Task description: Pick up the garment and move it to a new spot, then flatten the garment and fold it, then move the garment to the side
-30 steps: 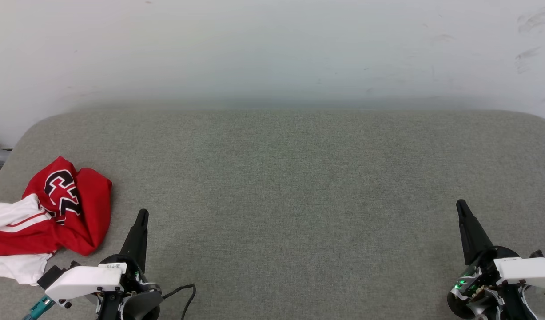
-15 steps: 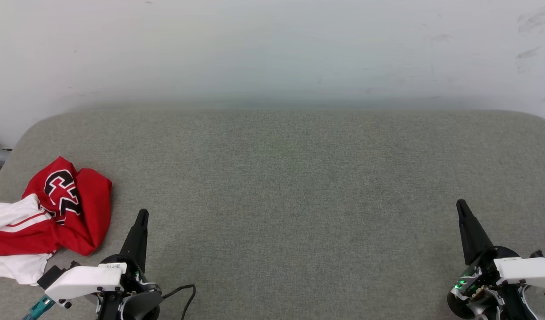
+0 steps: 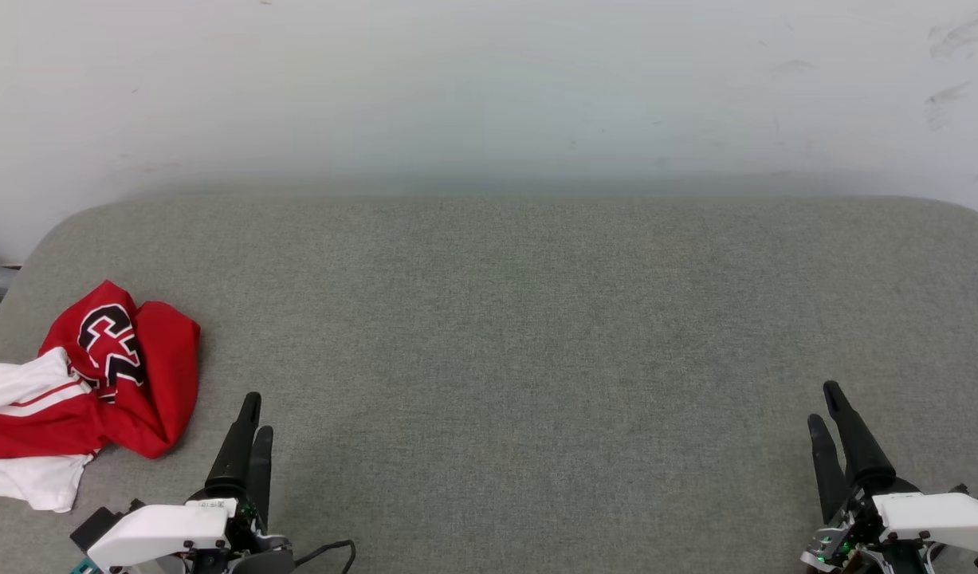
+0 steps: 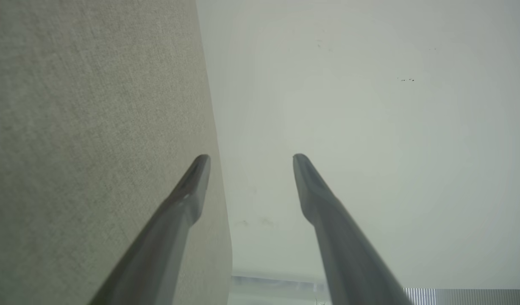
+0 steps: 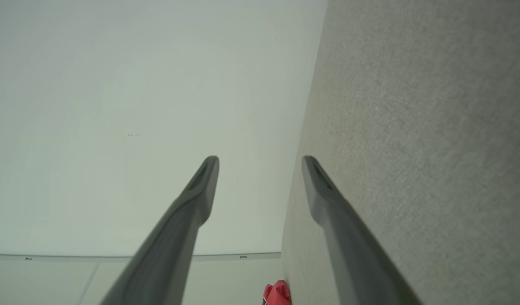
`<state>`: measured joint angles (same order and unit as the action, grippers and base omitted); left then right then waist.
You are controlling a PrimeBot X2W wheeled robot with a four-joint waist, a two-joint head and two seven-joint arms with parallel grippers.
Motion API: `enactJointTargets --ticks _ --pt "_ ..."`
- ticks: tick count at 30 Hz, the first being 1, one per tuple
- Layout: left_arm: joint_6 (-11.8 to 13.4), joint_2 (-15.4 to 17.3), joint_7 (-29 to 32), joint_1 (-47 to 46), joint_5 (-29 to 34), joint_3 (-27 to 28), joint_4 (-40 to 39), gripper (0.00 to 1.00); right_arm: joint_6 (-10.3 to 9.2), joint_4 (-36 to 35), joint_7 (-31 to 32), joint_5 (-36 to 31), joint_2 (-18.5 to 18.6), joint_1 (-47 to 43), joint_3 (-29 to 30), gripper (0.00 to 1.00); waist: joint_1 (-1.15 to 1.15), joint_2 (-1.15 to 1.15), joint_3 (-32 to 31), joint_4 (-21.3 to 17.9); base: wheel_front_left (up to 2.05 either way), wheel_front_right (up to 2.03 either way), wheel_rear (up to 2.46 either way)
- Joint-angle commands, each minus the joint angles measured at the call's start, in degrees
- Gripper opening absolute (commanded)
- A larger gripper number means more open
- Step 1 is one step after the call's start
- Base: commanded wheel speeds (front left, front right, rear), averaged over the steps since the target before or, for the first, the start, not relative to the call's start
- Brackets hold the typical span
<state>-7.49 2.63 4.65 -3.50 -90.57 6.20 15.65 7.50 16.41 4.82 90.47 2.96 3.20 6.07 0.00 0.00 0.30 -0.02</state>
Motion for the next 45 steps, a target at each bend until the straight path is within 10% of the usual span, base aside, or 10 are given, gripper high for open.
enactJointTargets --ticks 1,45 --pt "0.0 0.13 -0.62 -1.11 1.46 0.37 -1.33 1.0 0.0 -1.43 -0.76 -1.79 0.02 1.26 -0.04 1.0 0.0 0.0 0.04 0.0 0.0 0.0 0.0" --pt "10.1 0.24 -10.25 -0.44 48.98 -4.11 -9.57 1.0 0.0 -11.5 -10.46 -52.47 -0.02 0.01 -2.64 1.0 0.0 0.0 0.9 0.47 0.0 0.0 0.0"
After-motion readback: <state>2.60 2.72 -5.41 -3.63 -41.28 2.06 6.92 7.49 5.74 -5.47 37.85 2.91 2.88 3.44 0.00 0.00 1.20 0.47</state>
